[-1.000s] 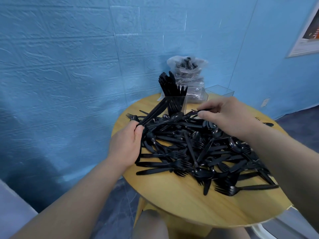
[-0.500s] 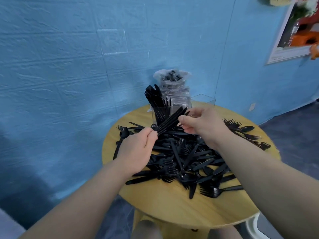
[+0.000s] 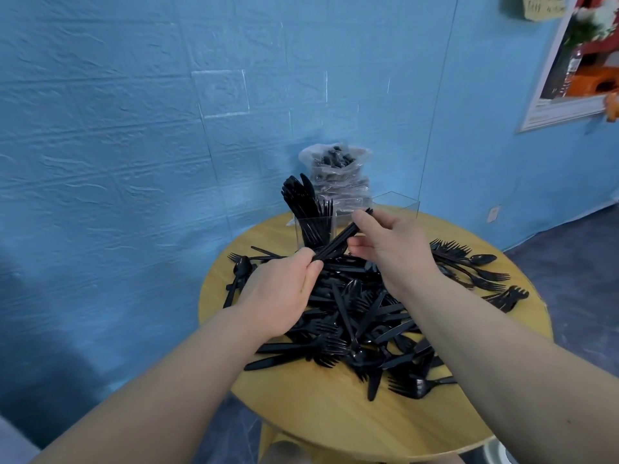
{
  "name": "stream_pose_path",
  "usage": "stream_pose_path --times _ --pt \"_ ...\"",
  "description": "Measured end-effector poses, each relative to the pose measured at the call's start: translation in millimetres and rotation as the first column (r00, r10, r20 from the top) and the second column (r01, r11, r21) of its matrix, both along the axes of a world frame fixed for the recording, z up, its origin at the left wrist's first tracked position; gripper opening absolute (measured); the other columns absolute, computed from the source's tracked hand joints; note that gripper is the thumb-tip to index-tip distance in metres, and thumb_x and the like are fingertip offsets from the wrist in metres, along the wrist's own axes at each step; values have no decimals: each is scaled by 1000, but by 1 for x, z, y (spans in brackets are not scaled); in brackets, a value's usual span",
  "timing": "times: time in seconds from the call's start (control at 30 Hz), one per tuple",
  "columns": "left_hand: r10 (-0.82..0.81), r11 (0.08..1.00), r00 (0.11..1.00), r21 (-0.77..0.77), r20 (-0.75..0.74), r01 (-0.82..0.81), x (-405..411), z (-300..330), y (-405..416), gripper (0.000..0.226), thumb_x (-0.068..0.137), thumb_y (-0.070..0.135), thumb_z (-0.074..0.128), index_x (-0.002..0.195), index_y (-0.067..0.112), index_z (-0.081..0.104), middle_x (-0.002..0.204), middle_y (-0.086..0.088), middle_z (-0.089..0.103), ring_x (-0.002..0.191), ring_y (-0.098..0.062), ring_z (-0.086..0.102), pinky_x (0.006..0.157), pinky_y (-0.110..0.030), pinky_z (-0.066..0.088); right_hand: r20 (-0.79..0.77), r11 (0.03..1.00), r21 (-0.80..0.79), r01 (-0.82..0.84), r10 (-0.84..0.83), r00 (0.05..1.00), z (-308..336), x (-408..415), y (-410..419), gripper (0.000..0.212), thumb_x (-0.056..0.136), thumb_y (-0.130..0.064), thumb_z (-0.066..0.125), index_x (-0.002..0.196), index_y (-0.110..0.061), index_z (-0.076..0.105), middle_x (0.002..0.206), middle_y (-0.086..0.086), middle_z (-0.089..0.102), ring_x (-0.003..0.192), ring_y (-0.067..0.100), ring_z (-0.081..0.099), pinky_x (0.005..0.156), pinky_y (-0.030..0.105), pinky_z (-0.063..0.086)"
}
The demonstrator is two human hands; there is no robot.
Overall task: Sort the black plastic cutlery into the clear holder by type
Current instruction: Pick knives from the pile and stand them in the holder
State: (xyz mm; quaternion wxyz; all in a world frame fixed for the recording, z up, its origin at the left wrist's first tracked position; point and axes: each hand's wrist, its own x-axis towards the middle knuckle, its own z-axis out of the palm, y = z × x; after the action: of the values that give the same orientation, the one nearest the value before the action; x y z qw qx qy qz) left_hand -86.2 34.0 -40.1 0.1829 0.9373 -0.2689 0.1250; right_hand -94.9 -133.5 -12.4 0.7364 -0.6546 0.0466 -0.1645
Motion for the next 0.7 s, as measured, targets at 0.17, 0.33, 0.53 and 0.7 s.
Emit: stream_pose_path --times 0.17,0.33,0.53,0.7 --pt "-52 999 999 2 13 52 21 11 -8 28 101 40 28 106 22 50 87 5 59 80 -21 57 71 -38 47 -12 1000 7 -21 21 1000 9 12 -3 16 94 -20 57 83 -10 62 77 6 67 60 11 62 65 27 56" --pt "69 996 997 56 41 -72 62 18 4 51 101 40 29 149 22 26 145 1 35 133 -20 30 105 -35 30 202 895 -352 275 -214 956 33 36 -29 13 93 -24 54 84 -17 61 71 -4 68 62 8 67 79 46 56" --pt "150 978 989 148 -3 -148 100 5 10 51 101 36 33 150 23 25 151 0 30 137 -24 24 108 -39 29 319 769 -556 316 -154 935 33 78 -37 5 92 -27 56 90 -24 60 77 -2 67 78 23 66 80 47 52" --pt "117 980 993 162 17 -118 115 -5 7 51 99 35 37 148 25 29 152 4 30 135 -24 25 110 -37 26 361 746 -597 296 -81 929 31 100 -26 4 94 -24 56 96 -24 60 80 1 66 80 26 65 81 47 52"
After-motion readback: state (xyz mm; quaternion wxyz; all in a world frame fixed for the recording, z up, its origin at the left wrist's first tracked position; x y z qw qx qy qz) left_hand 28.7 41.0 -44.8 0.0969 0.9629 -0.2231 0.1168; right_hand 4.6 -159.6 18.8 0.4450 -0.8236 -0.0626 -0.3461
